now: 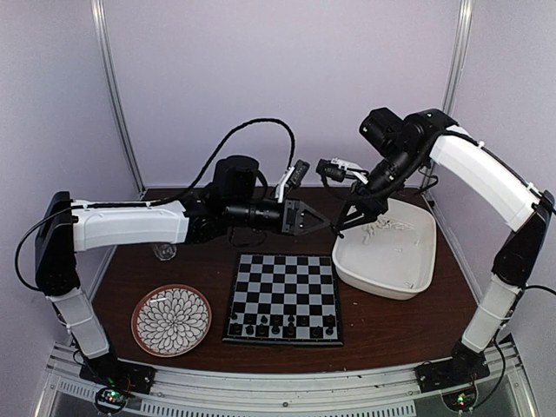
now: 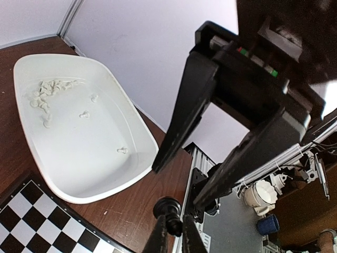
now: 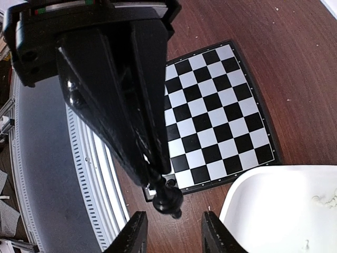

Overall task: Set up the chess pieces on the board
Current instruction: Pass from the right arm to the left

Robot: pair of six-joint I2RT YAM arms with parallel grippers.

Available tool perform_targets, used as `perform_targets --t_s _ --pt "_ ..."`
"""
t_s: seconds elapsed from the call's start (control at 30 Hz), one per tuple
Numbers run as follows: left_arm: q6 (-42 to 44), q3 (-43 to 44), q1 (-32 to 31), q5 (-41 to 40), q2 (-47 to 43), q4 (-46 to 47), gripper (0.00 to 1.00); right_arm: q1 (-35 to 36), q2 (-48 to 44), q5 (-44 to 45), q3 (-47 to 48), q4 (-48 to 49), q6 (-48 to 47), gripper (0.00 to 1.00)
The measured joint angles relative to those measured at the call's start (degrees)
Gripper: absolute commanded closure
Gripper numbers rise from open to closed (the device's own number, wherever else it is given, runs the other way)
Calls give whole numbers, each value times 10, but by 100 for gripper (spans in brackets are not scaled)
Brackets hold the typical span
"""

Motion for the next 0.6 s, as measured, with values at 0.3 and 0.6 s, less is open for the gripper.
perform_targets --t_s 0.3,0.6 --pt "-13 -42 14 -1 -22 64 100 -52 -55 -50 -82 22 -7 53" --pt "-43 -55 14 11 -26 135 100 -37 -51 -94 -100 38 -27 55"
